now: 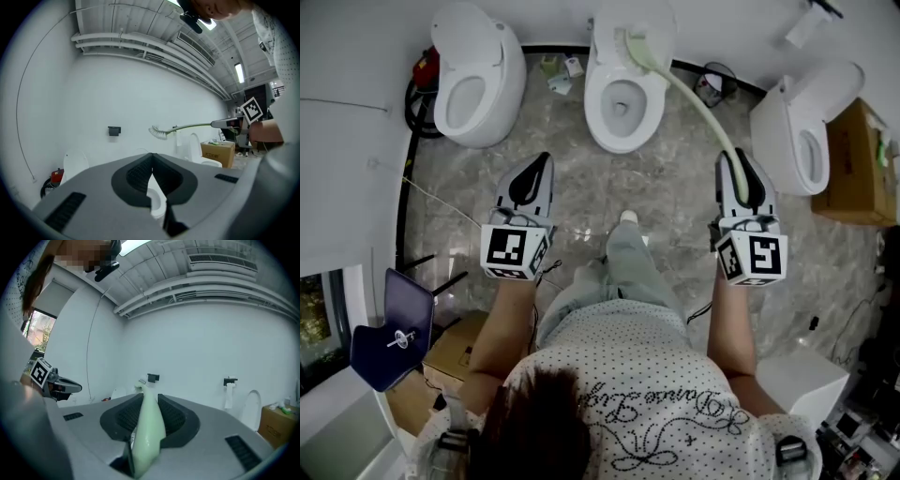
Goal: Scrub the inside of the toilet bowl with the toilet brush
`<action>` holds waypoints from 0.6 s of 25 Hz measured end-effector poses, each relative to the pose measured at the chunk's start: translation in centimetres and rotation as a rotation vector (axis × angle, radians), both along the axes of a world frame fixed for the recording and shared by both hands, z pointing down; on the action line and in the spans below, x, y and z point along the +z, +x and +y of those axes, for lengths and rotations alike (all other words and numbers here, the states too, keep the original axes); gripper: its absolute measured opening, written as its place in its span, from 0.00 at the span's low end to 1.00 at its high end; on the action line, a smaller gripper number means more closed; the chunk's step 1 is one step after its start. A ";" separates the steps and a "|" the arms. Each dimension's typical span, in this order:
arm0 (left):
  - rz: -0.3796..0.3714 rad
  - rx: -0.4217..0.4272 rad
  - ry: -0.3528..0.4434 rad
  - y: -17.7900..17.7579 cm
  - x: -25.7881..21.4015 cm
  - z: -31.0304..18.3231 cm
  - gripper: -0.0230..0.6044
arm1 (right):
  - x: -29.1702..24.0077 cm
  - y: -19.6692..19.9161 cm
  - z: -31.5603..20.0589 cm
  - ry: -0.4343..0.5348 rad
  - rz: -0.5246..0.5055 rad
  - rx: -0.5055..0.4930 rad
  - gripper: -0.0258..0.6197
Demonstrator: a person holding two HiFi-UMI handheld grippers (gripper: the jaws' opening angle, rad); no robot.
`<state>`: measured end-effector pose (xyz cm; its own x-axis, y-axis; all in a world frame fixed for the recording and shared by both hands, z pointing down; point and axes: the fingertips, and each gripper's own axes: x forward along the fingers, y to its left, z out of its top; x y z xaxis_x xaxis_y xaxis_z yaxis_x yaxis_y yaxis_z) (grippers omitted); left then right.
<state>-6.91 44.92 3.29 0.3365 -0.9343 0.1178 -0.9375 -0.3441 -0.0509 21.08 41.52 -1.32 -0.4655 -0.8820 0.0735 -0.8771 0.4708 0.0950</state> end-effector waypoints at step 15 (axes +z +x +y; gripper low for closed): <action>-0.054 -0.143 0.074 3.1 -3.2 -12.6 0.04 | -1.8 2.4 -16.0 0.030 -0.049 -0.150 0.21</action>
<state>-3.80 32.32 0.09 0.1948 -0.9789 0.0616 -0.9719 -0.2012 -0.1225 23.49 25.55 -3.07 -0.5948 -0.8036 0.0221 -0.8009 0.5947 0.0699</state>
